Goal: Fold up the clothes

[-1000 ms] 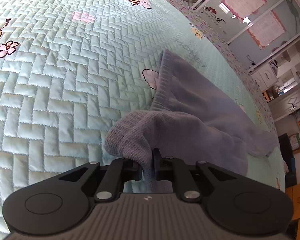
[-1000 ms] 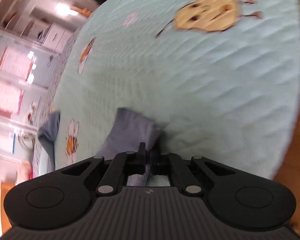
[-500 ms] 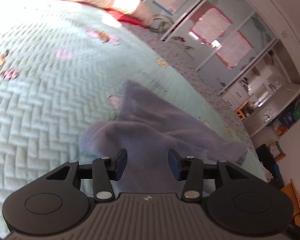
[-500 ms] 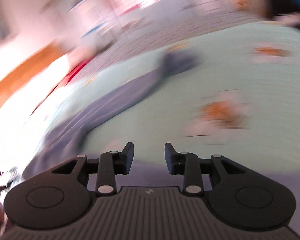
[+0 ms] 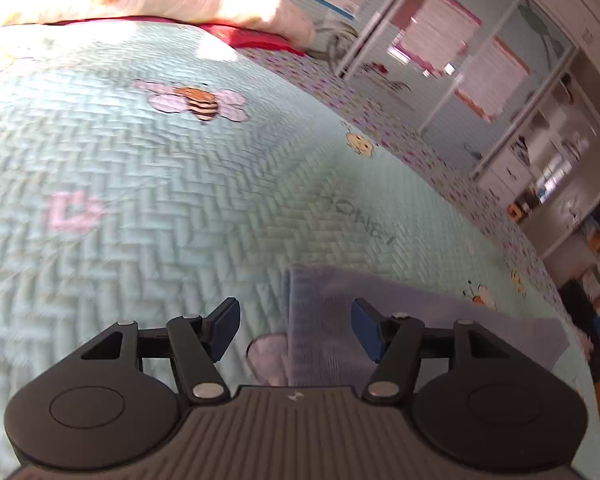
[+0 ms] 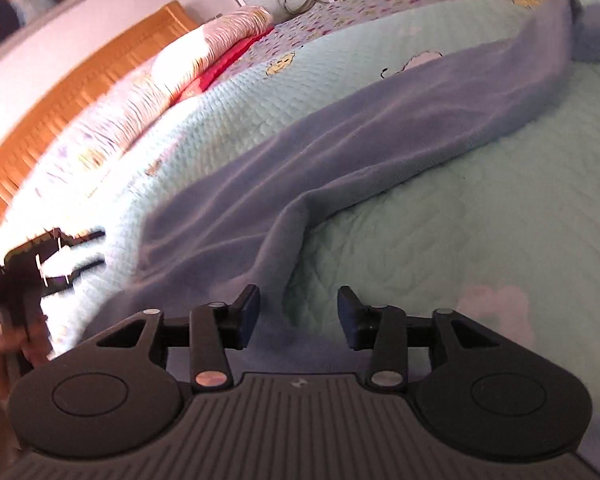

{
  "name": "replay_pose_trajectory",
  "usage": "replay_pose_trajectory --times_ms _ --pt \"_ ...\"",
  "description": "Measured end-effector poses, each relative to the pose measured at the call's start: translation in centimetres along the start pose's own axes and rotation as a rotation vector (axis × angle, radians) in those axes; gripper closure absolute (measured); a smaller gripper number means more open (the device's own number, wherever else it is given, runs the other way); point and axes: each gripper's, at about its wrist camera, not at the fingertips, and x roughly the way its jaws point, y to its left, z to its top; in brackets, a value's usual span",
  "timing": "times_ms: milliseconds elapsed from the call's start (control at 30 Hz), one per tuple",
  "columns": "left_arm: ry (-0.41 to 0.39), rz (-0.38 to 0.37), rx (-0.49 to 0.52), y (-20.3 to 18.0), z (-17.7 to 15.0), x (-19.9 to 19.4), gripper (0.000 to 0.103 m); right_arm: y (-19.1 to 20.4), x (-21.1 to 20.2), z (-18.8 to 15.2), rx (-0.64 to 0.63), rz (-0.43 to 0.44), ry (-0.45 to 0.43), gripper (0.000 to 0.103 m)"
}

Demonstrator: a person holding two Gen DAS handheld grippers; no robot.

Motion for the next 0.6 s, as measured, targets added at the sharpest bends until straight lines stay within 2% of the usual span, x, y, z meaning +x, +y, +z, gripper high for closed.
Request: replay_pose_trajectory --times_ms 133,233,267,300,333,433,600 --pt "0.041 -0.057 0.001 -0.3 1.2 2.3 0.039 -2.2 1.3 -1.2 0.023 0.030 -0.057 0.056" --pt "0.036 -0.059 0.062 -1.1 1.6 3.0 0.041 -3.1 1.6 -1.8 0.031 0.066 -0.107 0.057" --pt "0.054 -0.064 0.062 -1.2 1.8 3.5 0.044 -3.3 1.7 -1.8 0.031 0.069 -0.114 0.057" --pt "0.072 -0.076 0.053 -1.1 1.9 4.0 0.058 -3.2 1.7 -1.9 0.025 0.066 -0.116 0.057" --pt "0.081 -0.083 0.046 -1.0 2.0 4.2 0.065 -3.2 1.7 -1.9 0.019 0.064 -0.118 0.057" --pt "0.092 -0.085 0.035 -0.8 2.4 4.2 0.066 -3.4 1.8 -2.0 0.009 0.065 -0.124 0.056" --pt "0.121 -0.132 -0.059 1.1 2.6 4.6 0.065 -4.0 2.9 -1.7 0.040 0.100 -0.137 0.056"
